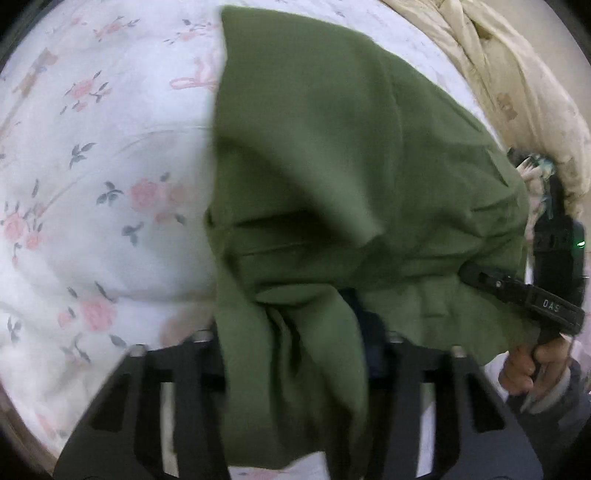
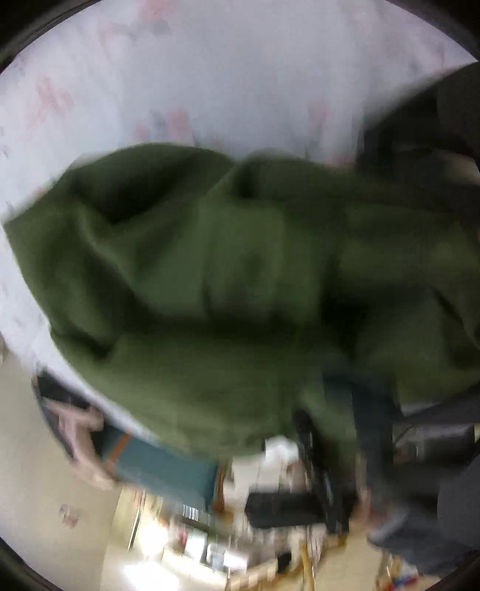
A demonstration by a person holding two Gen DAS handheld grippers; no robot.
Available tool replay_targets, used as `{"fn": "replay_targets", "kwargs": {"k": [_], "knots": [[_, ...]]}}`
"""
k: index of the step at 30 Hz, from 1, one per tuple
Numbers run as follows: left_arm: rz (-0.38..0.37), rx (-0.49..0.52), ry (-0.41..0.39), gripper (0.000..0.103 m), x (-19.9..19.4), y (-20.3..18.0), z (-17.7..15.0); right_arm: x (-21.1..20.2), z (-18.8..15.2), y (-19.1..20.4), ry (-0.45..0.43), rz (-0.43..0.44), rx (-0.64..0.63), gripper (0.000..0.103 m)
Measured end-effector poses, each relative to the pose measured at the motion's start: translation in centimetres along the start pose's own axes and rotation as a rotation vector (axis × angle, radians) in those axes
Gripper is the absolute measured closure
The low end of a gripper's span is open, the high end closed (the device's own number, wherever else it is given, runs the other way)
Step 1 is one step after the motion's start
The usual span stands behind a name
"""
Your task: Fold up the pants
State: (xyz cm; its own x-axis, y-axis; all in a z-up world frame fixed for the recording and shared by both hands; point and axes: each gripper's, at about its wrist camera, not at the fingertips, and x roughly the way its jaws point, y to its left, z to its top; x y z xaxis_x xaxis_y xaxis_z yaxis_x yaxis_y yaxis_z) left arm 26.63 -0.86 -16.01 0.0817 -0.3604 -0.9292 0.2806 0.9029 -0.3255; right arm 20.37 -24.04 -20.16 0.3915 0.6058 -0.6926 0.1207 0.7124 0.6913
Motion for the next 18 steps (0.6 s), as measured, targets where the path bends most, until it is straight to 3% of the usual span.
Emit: {"fn": "replay_targets", "kwargs": {"k": [1, 3, 8, 13, 18], "knots": [[0.027, 0.031, -0.02, 0.08, -0.3, -0.9, -0.3, 0.0, -0.3, 0.5, -0.02, -0.01, -0.01, 0.08], [0.008, 0.008, -0.052, 0.089, -1.3, -1.3, -0.6, -0.7, -0.5, 1.1, -0.07, 0.018, -0.006, 0.085], [-0.068, 0.0, -0.208, 0.091, -7.5, -1.6, -1.2, -3.5, 2.1, 5.1, -0.139, 0.068, -0.121, 0.087], [-0.062, -0.042, -0.356, 0.091, -12.6, 0.6, 1.4, -2.9, 9.5, 12.7, -0.116, 0.077, -0.334, 0.087], [0.004, -0.085, -0.442, 0.091, -13.8, 5.1, 8.5, 2.8, 18.6, 18.6, -0.049, 0.041, -0.464, 0.087]]}}
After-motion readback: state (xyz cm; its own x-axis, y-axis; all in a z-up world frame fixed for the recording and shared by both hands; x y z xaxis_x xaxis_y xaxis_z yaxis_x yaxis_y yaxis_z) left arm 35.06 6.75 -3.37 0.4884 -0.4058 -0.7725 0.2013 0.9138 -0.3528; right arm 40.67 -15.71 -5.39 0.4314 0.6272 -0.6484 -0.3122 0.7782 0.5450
